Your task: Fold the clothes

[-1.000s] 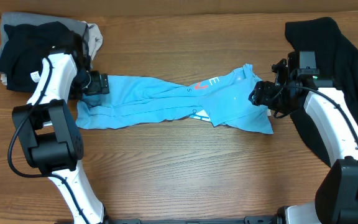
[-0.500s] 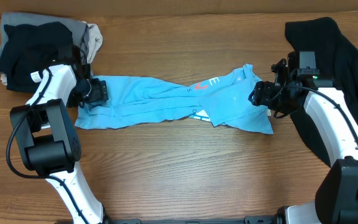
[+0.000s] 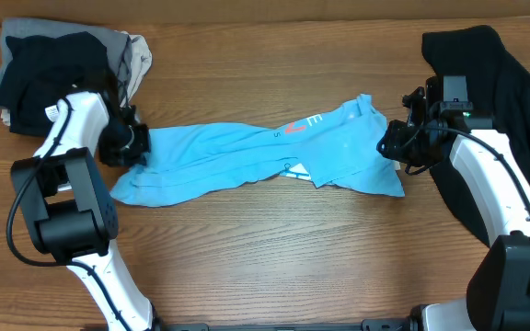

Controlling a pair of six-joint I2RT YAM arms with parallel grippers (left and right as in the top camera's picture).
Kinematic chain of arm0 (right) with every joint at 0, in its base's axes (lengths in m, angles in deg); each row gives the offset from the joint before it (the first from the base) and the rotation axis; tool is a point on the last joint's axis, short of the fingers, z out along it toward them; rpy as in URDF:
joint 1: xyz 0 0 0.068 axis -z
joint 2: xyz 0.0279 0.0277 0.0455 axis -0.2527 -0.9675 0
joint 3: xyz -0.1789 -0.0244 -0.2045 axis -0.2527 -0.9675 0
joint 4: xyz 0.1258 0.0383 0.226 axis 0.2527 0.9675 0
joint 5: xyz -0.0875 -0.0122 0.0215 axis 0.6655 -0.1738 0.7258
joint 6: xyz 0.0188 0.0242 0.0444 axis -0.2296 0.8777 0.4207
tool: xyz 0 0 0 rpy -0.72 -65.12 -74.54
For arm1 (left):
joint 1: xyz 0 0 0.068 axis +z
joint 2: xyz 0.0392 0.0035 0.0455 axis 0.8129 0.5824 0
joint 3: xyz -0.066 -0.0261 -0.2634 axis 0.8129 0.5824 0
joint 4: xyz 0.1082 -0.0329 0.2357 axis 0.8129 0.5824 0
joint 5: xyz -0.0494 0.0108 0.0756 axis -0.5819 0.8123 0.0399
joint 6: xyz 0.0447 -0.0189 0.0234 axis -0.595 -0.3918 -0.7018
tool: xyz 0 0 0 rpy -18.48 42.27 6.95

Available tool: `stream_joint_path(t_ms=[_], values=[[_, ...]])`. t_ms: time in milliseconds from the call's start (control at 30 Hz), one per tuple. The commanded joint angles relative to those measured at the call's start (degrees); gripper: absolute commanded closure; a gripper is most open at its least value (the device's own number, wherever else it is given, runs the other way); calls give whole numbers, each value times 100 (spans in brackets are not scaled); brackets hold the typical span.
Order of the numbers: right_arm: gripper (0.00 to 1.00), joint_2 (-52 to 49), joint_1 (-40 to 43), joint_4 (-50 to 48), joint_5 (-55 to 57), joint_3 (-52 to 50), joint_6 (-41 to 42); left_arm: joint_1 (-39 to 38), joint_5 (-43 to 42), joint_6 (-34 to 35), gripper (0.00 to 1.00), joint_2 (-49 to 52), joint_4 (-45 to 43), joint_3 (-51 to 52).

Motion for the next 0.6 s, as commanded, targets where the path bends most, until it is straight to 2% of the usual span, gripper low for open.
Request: stream_joint_path(t_ms=[0, 167, 567], values=[[69, 109, 15, -22, 7, 87, 24, -90, 289, -153, 96, -365, 393, -857], [69, 109, 15, -66, 7, 87, 24, -531, 1165, -363, 96, -444, 1126, -1517], [68, 109, 15, -74, 7, 87, 20, -2142, 1106, 92, 96, -24, 804, -1506]])
